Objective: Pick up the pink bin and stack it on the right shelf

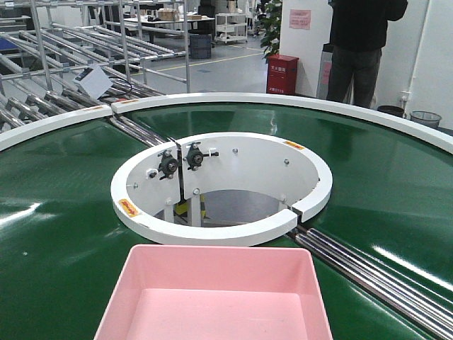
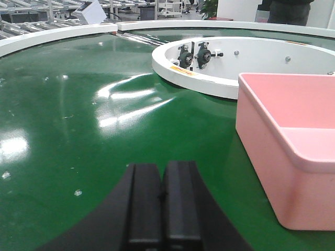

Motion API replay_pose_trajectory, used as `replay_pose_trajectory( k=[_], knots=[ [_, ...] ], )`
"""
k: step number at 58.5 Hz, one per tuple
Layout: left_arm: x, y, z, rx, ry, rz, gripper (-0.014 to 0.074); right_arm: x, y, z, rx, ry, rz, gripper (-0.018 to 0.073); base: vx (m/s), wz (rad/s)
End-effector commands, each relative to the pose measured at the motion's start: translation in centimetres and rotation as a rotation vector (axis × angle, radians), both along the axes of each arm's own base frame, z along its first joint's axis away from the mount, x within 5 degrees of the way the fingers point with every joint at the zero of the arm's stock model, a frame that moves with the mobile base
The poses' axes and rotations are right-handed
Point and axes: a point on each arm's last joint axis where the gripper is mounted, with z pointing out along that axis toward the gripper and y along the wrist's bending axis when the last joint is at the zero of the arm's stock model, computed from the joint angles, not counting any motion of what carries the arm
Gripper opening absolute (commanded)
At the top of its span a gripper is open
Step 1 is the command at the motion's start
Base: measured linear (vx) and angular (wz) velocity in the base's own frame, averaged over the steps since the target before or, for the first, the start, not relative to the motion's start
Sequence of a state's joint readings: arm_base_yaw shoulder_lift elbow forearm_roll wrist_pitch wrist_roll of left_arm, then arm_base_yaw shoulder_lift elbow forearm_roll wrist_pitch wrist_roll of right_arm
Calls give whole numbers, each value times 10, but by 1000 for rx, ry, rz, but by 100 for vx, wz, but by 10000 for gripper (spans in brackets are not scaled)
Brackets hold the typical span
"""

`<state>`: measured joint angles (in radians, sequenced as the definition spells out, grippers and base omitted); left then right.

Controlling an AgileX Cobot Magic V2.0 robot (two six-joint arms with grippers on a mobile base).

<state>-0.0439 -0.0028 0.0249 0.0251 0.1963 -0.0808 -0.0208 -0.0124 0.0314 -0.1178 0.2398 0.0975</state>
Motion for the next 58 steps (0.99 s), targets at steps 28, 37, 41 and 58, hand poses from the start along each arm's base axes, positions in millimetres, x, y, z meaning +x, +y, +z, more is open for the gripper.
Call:
replay_pose_trajectory(
  k=[28,37,41,58],
  knots=[
    [2,-1,12,-16,-142,-7,-5,1,1,7,-26,-81,12,-11,0,0],
    [2,-1,12,-14,-143,-7,-5,1,1,7,-30,-81,12,-11,0,0],
    [2,-1,12,-15,-148,-6,-5,1,1,7,-31,-81,12,-11,0,0],
    [-2,-1,37,-48,-421,-13,-5,0,3,28,-33,-310,38,-11,0,0]
  ],
)
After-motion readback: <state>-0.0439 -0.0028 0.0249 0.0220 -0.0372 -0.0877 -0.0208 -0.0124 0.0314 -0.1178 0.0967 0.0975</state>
